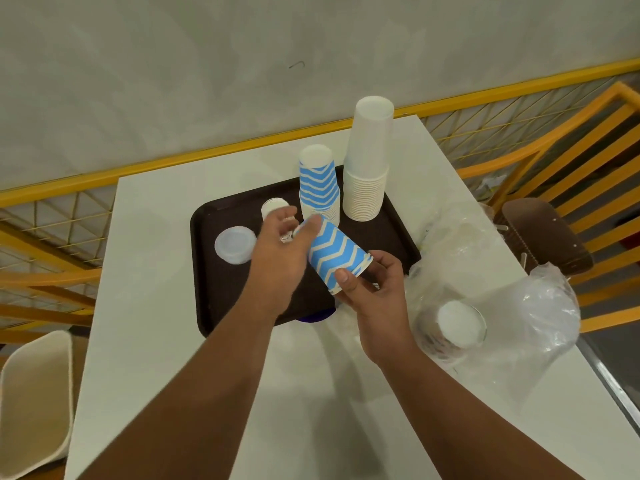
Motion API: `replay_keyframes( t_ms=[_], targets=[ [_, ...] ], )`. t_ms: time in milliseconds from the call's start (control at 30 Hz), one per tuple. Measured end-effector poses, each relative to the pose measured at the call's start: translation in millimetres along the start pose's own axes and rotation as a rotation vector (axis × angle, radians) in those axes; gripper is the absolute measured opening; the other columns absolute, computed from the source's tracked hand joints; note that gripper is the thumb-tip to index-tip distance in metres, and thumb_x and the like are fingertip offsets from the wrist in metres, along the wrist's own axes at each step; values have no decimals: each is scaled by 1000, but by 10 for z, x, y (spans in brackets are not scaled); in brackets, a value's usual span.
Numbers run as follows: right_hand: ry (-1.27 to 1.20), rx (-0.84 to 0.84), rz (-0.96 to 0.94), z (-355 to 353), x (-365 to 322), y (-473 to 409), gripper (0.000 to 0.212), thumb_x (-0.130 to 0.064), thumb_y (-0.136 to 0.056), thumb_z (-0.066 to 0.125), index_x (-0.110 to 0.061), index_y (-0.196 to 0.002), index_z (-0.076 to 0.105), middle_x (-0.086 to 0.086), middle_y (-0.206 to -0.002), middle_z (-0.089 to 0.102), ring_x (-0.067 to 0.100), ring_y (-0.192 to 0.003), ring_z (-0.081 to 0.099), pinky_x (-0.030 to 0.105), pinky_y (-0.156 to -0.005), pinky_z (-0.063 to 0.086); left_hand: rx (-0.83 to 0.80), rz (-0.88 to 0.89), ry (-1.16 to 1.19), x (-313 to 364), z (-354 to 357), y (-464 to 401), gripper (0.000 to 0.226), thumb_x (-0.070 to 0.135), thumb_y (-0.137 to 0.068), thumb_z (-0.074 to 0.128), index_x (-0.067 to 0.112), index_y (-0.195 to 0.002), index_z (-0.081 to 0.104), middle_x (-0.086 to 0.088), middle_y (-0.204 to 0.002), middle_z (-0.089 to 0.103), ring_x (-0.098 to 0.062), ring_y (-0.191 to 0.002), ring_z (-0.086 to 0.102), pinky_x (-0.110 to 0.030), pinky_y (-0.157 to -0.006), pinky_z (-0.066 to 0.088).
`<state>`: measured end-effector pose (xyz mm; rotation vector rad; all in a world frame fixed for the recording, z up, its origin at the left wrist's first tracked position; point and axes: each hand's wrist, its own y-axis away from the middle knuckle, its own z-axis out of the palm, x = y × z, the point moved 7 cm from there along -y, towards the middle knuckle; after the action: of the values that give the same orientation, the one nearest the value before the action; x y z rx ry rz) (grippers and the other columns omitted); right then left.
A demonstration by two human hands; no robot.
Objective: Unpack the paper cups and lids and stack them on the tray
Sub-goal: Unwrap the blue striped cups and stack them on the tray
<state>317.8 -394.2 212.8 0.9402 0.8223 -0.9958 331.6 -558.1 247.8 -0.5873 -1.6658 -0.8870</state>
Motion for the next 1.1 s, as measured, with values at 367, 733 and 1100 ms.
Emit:
replay_keyframes(
  t_ms=[367, 733, 1100],
  targets=[
    [72, -21, -43, 91, -52, 15, 46, -14, -75, 78, -28, -109, 51, -7, -104, 68, 13, -96, 71, 29, -76, 59, -20, -112, 161, -161, 65, 112, 49, 26, -85, 71, 25, -129, 49, 1, -123, 63, -20, -106, 68, -47, -87, 58],
    [72, 79, 56, 35, 39, -27, 39, -29, -84, 71, -21, -118, 54, -2, -112, 62, 15, -101, 67, 33, -79, 59, 29, -86, 194, -144, 3, 63, 42, 24, -89, 69, 26, -126, 48, 2, -121, 63, -19, -105, 68, -47, -88, 58],
    [80, -38, 72, 175, 1, -80, 15, -18, -99, 52, -16, -100, 66, 6, -100, 73, 18, -90, 71, 27, -77, 57, 85, -14, 141, -11, -57, 1, 40, 19, -89, 70, 23, -122, 47, 1, -116, 63, -14, -101, 68, -39, -84, 59]
  ],
)
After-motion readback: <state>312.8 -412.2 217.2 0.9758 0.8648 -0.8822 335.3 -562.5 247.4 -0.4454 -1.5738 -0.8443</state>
